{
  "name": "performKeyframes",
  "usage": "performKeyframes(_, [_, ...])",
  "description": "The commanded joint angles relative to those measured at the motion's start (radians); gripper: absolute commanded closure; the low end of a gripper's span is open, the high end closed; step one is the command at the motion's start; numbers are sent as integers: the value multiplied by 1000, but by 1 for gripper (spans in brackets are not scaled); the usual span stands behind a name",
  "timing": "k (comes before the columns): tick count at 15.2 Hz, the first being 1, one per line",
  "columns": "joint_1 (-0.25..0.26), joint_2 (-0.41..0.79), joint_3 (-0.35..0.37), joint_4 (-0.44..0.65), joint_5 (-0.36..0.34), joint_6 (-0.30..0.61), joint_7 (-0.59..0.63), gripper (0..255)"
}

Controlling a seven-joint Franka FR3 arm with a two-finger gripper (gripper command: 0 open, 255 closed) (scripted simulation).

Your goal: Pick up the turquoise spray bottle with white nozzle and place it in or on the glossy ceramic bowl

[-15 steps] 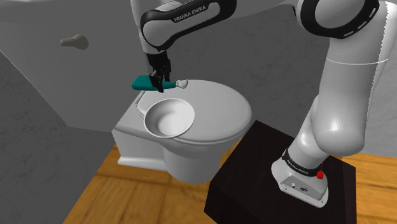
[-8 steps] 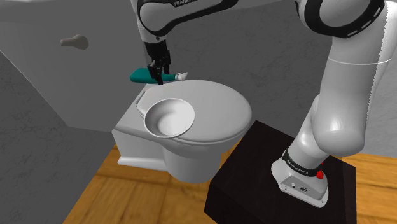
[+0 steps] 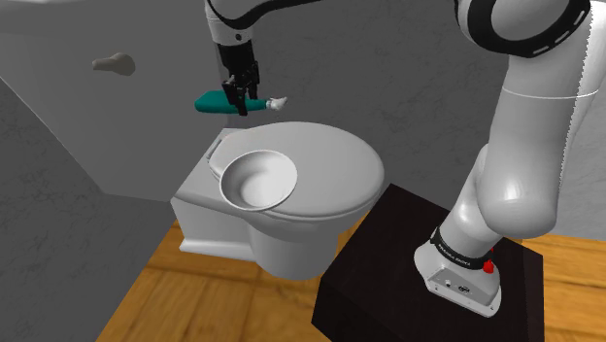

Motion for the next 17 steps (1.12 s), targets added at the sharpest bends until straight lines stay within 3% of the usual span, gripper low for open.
performKeyframes(1, [7, -36, 6, -36, 3, -2, 13, 255])
performKeyframes(13, [95, -386, 93, -462, 68, 62, 180, 255])
performKeyframes(17, [98, -389, 97, -506, 69, 102, 189, 255])
